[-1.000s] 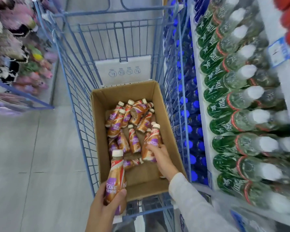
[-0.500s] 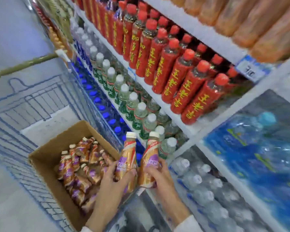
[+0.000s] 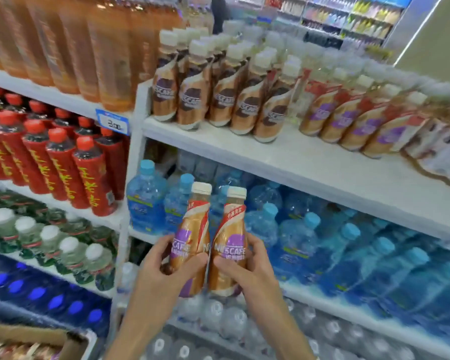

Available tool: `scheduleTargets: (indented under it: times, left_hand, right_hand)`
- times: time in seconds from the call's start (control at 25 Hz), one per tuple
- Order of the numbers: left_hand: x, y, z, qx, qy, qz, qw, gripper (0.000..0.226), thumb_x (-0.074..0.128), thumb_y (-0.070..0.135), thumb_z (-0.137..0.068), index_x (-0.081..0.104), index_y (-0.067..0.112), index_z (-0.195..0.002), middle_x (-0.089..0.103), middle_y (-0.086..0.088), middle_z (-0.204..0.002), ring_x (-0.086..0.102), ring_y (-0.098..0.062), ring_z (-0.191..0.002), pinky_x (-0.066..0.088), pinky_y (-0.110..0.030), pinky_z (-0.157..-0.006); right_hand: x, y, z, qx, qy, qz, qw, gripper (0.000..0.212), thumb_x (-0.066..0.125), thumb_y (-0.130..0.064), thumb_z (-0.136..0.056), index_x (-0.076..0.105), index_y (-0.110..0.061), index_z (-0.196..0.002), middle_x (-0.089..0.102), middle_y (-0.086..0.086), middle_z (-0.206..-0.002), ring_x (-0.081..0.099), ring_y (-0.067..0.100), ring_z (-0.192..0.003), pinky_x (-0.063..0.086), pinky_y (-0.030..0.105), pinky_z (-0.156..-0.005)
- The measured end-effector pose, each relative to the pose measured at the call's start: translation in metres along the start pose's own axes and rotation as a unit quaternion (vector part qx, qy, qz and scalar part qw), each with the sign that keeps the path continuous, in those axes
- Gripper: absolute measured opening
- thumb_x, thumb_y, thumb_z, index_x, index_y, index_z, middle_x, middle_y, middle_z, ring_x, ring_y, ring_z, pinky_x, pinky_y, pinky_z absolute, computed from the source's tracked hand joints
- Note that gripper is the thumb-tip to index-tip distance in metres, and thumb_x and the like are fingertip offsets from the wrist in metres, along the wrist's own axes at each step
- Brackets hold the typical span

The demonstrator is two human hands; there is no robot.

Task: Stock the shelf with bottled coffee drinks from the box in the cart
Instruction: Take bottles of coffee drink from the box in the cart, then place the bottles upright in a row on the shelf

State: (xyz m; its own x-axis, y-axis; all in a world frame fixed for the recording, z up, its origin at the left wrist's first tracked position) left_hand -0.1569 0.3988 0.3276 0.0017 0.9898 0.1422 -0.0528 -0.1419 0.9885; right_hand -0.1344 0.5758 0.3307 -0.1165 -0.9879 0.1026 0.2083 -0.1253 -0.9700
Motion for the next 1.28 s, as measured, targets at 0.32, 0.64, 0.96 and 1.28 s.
scheduleTargets:
  times: [0.32,0.64,0.96,1.28]
  left_hand:
    - [0.182,0.046,0.026,0.098,-0.051,0.001,0.994,0.044,0.084,0.053,-0.056,0.073,0.027,-0.090,0.075,-0.002,-0.084,0.066,-0.009,-0.068,0.056,-0.023,-0.061]
    - [0.344,0.114,-0.001,0.174,-0.127,-0.040,0.976,0.044,0.085,0.053,-0.060,0.071,0.037,-0.098,0.078,0.008,-0.093,0.074,-0.010,-0.084,0.058,-0.022,-0.068]
    - [0.436,0.120,-0.062,0.209,-0.138,-0.133,0.959,0.058,0.085,0.045,-0.075,0.054,0.035,-0.122,0.063,0.027,-0.104,0.064,0.008,-0.093,0.047,-0.009,-0.073]
    - [0.439,0.091,-0.081,0.206,-0.141,-0.156,0.956,0.068,0.086,0.048,-0.074,0.052,0.036,-0.131,0.063,0.029,-0.111,0.060,0.016,-0.096,0.052,-0.007,-0.077]
  right_hand:
    - [-0.186,-0.090,0.048,-0.090,0.069,-0.023,0.993,0.069,0.083,-0.021,-0.061,0.052,-0.024,-0.122,0.077,0.001,-0.101,0.073,0.010,-0.077,0.054,0.024,-0.056]
    - [-0.321,-0.187,0.043,-0.221,0.156,0.027,0.962,0.060,0.087,-0.013,-0.075,0.048,-0.036,-0.114,0.074,-0.007,-0.104,0.073,0.006,-0.088,0.058,0.024,-0.064]
    - [-0.385,-0.223,-0.014,-0.234,0.203,0.091,0.947,0.064,0.085,-0.009,-0.080,0.038,-0.027,-0.120,0.058,-0.008,-0.114,0.064,-0.015,-0.082,0.053,0.010,-0.063]
    - [-0.397,-0.200,-0.034,-0.217,0.192,0.125,0.949,0.070,0.085,-0.011,-0.080,0.033,-0.032,-0.121,0.057,-0.008,-0.120,0.065,-0.012,-0.091,0.054,0.011,-0.071]
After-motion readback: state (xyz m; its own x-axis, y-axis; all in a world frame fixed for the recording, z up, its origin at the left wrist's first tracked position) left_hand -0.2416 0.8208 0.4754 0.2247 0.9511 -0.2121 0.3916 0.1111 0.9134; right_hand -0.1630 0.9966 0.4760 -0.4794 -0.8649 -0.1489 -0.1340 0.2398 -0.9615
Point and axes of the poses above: each hand's wrist, its own z-axis away from the middle knuckle, its own x-axis out of the palm, y = z × x, the point moved 9 cm from there along -z, towards the middle knuckle
